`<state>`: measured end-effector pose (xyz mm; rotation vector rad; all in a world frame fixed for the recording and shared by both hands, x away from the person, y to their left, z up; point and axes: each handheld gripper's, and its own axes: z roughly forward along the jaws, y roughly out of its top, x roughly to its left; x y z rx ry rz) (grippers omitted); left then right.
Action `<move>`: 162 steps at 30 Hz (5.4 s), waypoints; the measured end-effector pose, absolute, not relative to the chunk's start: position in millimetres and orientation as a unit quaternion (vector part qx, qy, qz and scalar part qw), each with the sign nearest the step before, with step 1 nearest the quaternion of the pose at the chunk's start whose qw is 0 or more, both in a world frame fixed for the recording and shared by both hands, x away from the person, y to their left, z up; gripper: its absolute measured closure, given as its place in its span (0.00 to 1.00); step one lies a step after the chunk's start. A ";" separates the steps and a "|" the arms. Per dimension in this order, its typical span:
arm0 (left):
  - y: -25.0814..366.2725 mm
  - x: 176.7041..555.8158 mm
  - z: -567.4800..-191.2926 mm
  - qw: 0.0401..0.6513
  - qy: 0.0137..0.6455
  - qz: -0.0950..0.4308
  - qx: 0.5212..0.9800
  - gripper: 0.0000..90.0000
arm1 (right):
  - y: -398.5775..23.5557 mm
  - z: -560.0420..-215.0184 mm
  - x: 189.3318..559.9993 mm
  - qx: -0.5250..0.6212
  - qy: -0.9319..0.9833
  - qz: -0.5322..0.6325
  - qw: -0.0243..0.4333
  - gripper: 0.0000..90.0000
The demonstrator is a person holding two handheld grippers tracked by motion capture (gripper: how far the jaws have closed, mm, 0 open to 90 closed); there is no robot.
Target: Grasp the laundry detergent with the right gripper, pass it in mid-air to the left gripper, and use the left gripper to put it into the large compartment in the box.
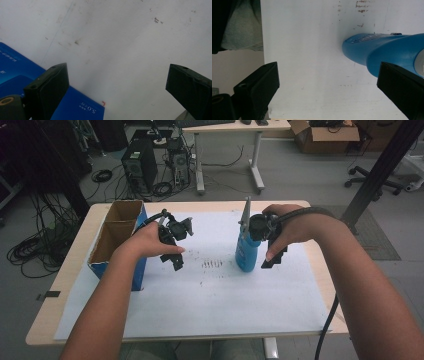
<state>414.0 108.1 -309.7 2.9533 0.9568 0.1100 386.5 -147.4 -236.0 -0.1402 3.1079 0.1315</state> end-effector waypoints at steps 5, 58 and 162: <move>106.9 411.9 -310.3 0.015 0.307 0.039 0.951 0.06 | -150.4 -236.5 385.2 -0.042 0.998 0.040 0.016 0.06; 109.9 403.8 -320.0 0.012 0.298 0.054 0.953 0.06 | -245.2 -311.1 330.1 0.103 0.976 0.178 0.072 0.05; 108.9 387.0 -302.6 0.028 0.276 0.071 0.958 0.06 | -173.8 -458.3 389.7 0.431 0.664 0.522 0.317 0.00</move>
